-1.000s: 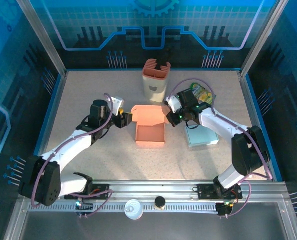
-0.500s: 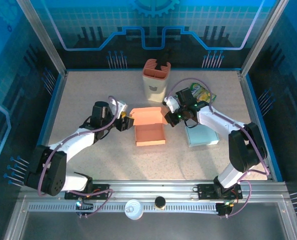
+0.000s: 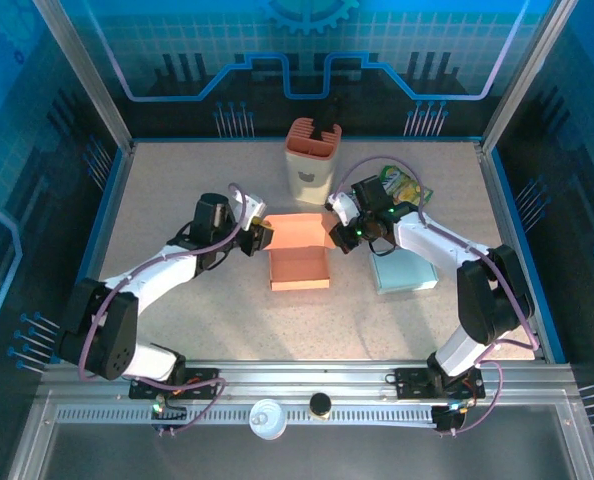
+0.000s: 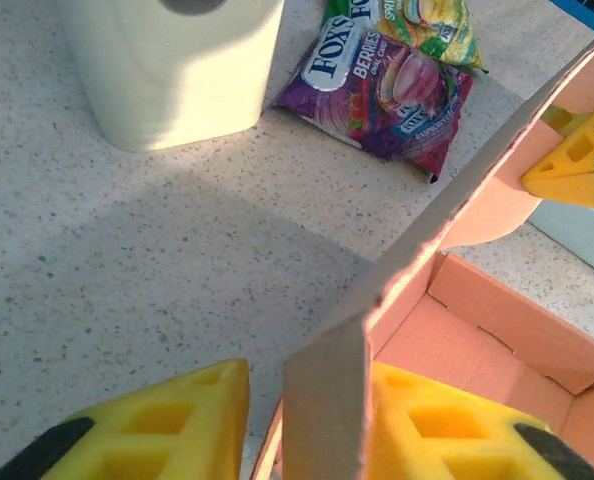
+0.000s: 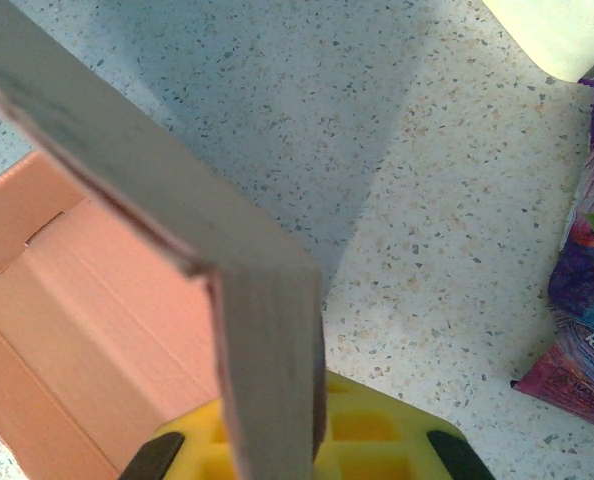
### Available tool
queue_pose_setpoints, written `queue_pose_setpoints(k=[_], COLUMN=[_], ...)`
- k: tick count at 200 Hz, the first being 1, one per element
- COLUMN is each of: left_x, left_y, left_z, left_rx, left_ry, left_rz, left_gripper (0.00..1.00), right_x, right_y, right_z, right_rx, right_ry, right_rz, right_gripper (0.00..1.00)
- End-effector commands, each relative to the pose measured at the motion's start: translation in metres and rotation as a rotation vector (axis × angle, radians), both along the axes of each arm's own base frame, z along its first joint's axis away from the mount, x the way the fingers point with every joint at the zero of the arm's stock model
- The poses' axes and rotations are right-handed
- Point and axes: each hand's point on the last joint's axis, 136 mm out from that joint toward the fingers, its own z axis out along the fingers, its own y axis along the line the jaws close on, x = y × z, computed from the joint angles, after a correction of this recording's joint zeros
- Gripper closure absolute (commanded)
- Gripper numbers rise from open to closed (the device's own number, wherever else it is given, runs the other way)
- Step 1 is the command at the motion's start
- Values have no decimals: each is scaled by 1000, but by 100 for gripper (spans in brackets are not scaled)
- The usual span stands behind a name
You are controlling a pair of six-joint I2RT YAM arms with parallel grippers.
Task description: Fold the paper box
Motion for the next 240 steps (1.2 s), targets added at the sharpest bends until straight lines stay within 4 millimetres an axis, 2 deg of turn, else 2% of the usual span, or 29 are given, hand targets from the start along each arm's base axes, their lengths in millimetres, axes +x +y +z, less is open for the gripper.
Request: queue_pose_setpoints(k=[1, 14, 83, 108, 157, 196, 240], left_x=[1, 2, -1, -2, 0, 12, 27], left_y=[-2, -2, -2, -2, -16, -25, -18], left_z=[-1, -1, -2, -4, 1, 11, 25], left_rx=[32, 38, 95, 104, 125, 64, -60], left_ry=[8, 6, 5, 14, 23, 29, -76], left_rz=[-8, -2, 29, 37, 79, 252, 430], left_gripper=[72, 77, 82, 89, 98, 100, 100], right_x=[0, 0, 2, 1, 1, 4, 9], right_y=[1, 1, -2, 1, 8, 19, 31], right_z=[6, 5, 5, 5, 7, 27, 62], right_rx=[-4, -5, -16, -20, -33, 3, 141], right_ry=[-2, -2, 2, -5, -20, -96, -225], right_rz=[-1, -3, -39, -40, -96, -274, -424], right_gripper=[100, 100, 100, 100, 100, 100, 100])
